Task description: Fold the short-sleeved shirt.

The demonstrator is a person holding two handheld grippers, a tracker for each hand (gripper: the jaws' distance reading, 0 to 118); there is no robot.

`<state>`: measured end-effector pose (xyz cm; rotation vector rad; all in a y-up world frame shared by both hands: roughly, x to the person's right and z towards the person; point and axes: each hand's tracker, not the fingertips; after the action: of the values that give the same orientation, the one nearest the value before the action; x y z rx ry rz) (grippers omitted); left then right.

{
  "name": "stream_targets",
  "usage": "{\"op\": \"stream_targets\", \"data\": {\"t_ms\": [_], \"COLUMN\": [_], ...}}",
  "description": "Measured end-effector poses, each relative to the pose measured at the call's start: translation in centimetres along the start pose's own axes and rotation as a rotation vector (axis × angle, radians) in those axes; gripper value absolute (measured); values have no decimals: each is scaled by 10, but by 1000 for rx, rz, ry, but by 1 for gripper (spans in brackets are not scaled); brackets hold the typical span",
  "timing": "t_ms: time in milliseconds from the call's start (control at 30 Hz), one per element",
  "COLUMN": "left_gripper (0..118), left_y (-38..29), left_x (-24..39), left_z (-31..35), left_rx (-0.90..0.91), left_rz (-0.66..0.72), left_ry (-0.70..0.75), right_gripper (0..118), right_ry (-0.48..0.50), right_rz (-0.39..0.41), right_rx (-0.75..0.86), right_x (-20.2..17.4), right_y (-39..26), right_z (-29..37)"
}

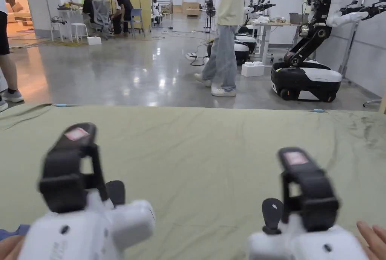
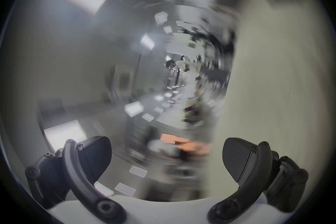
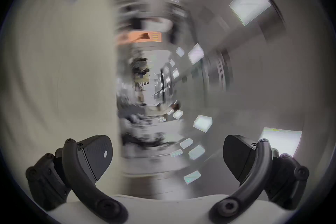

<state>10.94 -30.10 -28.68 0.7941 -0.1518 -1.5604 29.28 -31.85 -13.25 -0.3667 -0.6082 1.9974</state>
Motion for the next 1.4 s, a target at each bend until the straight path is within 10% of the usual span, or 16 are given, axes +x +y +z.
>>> {"op": "stream_targets", "data": {"t_ms": [67,100,267,500,600,900,1267,1400], "left_gripper": [118,118,118,118,118,118,118,118], "left_y": [-8,-9,-4,-76,-95,-77,-79,-83], "left_x": [22,21,-20,-58,-47,-46,-55,-60], "left_z": [6,11,11,-19,-8,-6,-6,-5], "left_rx": [89,116,-13,-245,-207,-255,-209,-189], "left_rz": [-198,-117,522,1762,2013,1760,1814,1851], "left_ry": [28,-11,-188,-284,-268,-287,-244,-226], "right_gripper": [118,118,118,118,118,118,118,118], "right_ry": [-26,10,91,86,56,85,33,177], "right_rz": [183,64,-609,-1876,-2270,-1986,-2070,-2039], "right_rx": [105,129,-68,-319,-289,-385,-355,-441], "right_x": [-18,-20,5,32,27,33,32,28], "right_y": [-3,-3,-13,-70,-85,-79,-88,-87], "right_z": [-1,0,-7,-2,14,21,19,14]}}
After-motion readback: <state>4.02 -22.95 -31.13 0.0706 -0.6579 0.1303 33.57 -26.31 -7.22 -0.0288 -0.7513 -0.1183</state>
